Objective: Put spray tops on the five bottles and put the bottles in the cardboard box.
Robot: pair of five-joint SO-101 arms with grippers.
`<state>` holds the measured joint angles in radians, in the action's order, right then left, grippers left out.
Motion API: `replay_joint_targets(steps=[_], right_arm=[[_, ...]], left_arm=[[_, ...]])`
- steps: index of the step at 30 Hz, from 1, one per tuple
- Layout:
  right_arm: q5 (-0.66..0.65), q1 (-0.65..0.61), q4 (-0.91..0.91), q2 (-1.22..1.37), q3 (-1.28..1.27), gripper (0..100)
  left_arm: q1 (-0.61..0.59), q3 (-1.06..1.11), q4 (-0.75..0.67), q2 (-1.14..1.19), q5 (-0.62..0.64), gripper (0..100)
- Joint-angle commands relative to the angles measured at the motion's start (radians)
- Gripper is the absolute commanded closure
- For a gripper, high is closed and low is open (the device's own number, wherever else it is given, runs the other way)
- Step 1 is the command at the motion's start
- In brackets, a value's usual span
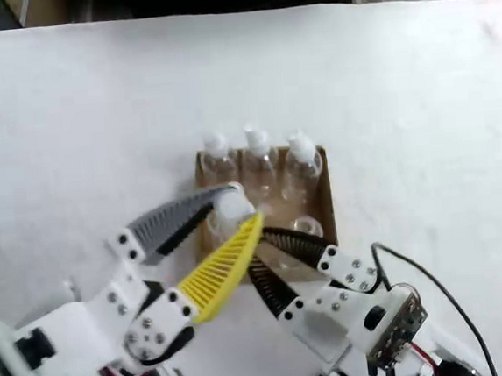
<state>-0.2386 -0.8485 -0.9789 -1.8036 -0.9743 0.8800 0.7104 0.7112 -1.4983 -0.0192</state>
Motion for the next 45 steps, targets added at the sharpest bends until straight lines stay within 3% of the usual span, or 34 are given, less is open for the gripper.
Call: replay_joint_targets(steps=[1, 8, 16, 22, 27, 35, 38, 45], right_arm=[[-0.009, 0.036, 0.019, 0.002, 0.005, 98.1], [-0.009, 0.05, -0.03, 0.002, 0.006, 98.1], [0.0, 0.28, -0.021, 0.002, 0.012, 98.1], [0.0, 0.208, -0.036, 0.002, 0.012, 98.1], [-0.008, 0.11, -0.168, 0.002, 0.109, 98.1], [-0.009, 0.105, -0.193, 0.002, 0.126, 98.1], [-0.009, 0.119, -0.191, 0.002, 0.132, 98.1], [0.0, 0.3, -0.177, 0.002, 0.153, 98.1]], left_arm=[[0.061, 0.012, -0.003, 0.027, 0.005, 98], [0.058, 0.021, 0.006, 0.027, 0.005, 98], [0.062, 0.068, 0.005, 0.027, 0.005, 98], [0.062, 0.06, 0.002, 0.027, 0.003, 98], [0.058, 0.069, -0.044, 0.03, -0.025, 98], [0.064, 0.103, -0.054, 0.025, -0.054, 98], [0.064, 0.106, -0.049, 0.025, -0.054, 98], [0.102, 0.146, -0.054, 0.028, -0.06, 98]])
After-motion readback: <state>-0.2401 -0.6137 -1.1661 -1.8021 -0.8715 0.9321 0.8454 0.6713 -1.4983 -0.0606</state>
